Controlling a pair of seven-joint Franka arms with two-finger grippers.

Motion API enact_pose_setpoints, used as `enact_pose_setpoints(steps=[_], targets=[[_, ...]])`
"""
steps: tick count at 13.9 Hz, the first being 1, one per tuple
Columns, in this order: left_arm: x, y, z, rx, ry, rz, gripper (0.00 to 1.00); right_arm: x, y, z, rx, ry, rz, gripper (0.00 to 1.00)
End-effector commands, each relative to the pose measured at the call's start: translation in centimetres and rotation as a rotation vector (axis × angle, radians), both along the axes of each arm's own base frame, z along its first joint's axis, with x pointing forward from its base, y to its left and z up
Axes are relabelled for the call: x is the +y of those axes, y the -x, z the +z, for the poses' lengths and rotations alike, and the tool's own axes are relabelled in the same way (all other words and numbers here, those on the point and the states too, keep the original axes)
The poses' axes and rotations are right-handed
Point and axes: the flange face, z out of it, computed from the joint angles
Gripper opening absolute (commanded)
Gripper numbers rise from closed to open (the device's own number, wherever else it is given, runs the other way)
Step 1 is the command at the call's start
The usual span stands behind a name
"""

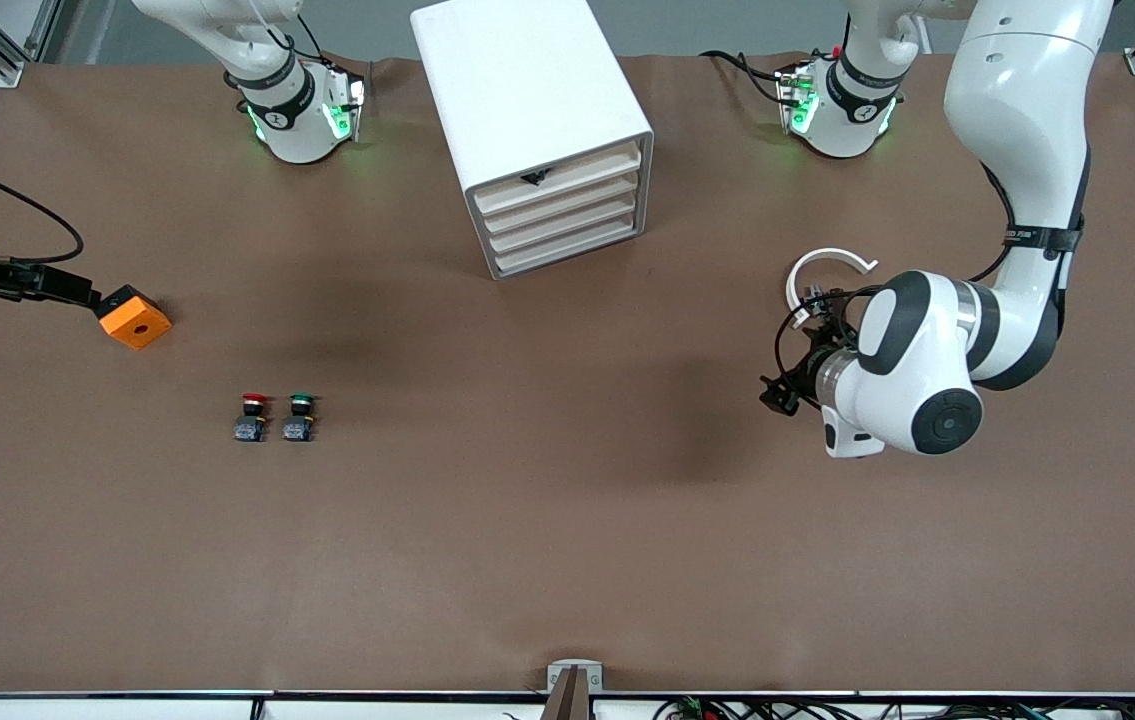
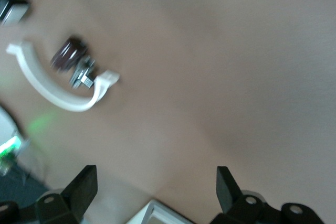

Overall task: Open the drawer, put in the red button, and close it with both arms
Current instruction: 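Grasp the drawer handle with the left gripper while the right gripper grasps the red button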

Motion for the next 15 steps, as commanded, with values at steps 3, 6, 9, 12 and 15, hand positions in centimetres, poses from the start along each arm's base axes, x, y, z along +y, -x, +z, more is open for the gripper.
enact_pose_setpoints(steps=[3, 6, 9, 12, 15], targets=[[-1.5, 1.6, -0.9, 0.191, -0.166, 0.215, 1.0, 0.3, -1.1, -2.6, -0.005, 0.004, -0.001, 1.0], [-2.6, 3.0, -1.6, 0.326, -0.227, 0.331, 1.0, 1.2, -1.2, -5.6, -0.008, 0.009, -0.052, 1.0], [-4.0, 3.3, -2.1, 0.461, -0.243, 0.456, 1.0, 1.6, -1.2, -9.4, -0.048, 0.008, -0.048, 1.0], [-6.6, 4.5, -2.9, 0.581, -0.258, 0.507, 1.0, 1.8, -0.8, -13.5, -0.099, 0.008, -0.047, 1.0], [-9.0, 5.5, -4.0, 0.695, -0.267, 0.545, 1.0, 1.7, 0.0, -17.3, -0.15, -0.002, -0.062, 1.0]])
